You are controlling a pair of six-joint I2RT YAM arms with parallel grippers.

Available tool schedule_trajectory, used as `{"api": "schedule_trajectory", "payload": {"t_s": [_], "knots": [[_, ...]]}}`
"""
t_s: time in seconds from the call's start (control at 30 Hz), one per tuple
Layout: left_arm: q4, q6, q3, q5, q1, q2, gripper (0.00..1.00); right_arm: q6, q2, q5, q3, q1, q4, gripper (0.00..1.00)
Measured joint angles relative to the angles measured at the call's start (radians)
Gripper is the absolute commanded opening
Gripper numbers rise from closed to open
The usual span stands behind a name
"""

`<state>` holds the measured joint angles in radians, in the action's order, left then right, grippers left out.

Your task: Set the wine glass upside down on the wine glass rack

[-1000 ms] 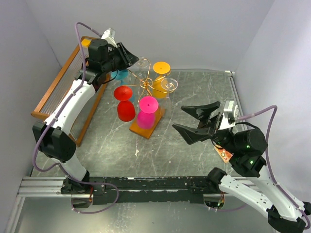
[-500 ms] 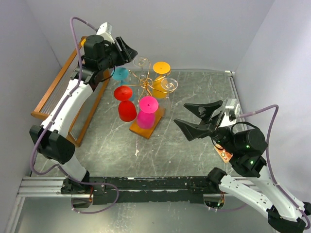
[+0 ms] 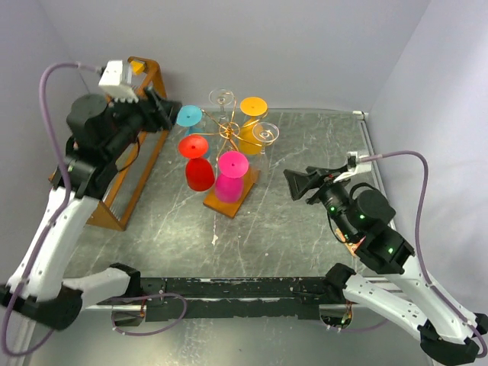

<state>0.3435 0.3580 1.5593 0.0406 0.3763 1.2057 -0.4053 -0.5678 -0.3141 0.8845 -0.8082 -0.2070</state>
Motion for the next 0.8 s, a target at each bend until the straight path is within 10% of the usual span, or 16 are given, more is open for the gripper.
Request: {"api": "schedule_trajectory", "payload": {"t_s": [0.4, 0.8], "knots": [[0.14, 0.027, -0.391, -0.028, 0.0, -0.422, 0.9, -0.191, -0.047, -0.32, 0.024, 0.0, -0.349, 1.0], [0.394, -0.183, -0.249, -0.045, 0.0, -0.629, 0.91, -0.145, -0.02, -0.39, 0.21, 0.0, -0.453, 1.0]]}}
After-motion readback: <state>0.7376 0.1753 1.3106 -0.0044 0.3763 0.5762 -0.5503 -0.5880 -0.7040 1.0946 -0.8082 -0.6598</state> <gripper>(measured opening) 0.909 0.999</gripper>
